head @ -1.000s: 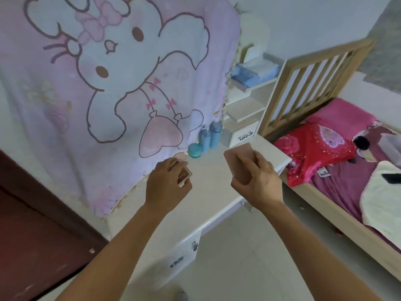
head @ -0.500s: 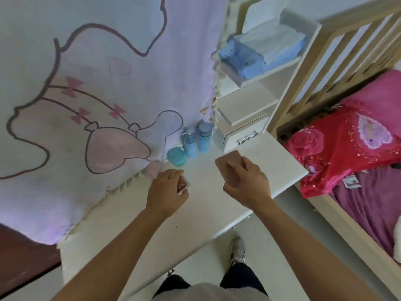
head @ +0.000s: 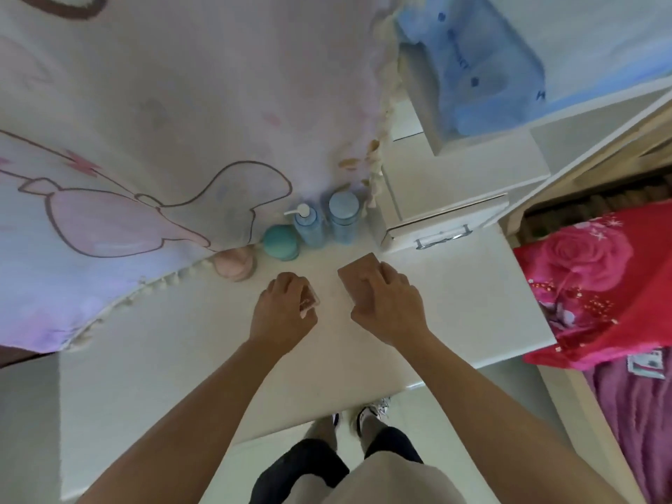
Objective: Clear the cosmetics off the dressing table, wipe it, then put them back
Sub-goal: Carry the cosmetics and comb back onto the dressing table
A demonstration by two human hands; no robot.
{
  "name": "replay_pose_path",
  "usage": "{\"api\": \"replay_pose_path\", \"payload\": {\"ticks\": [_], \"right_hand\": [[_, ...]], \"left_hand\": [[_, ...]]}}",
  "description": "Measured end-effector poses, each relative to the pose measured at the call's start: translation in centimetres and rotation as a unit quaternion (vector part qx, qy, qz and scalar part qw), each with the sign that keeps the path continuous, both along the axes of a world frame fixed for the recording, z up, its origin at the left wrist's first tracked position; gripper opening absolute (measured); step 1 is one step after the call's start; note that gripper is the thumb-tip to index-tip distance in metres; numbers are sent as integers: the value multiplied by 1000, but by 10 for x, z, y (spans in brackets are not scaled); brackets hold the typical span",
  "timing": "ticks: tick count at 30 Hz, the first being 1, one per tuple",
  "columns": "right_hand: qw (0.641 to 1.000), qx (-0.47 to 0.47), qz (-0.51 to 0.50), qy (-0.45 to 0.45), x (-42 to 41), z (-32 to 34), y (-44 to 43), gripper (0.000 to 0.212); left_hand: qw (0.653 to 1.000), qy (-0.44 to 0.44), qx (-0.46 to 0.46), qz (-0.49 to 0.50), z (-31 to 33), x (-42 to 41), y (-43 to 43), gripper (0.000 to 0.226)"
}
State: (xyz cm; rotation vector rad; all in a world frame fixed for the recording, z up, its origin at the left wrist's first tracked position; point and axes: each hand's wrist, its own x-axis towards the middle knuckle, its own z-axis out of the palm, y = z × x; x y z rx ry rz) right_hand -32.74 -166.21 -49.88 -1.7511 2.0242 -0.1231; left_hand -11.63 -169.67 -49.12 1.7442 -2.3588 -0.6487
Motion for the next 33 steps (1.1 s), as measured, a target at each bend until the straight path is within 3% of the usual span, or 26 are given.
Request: {"api": "replay_pose_path", "payload": {"ticks": [11, 21, 25, 28, 33], "right_hand": [[998, -33, -52, -13, 9, -46, -13, 55], [999, -19, -20, 18, 5, -23, -6, 59], [997, -67, 7, 37, -1, 14, 3, 43], [982, -172, 74, -11, 6, 36, 0, 37], [949, -246, 186, -67, 66, 64, -22, 49]], "left_hand": [[998, 8, 20, -64, -51, -17, -34, 30], [991, -75, 66, -88, -37, -9, -26, 52], [998, -29, -34, -48, 12, 2, -9, 38], [990, -33, -134, 27, 46, 19, 8, 47], [954, -115, -229, 156, 97, 75, 57, 53]]}}
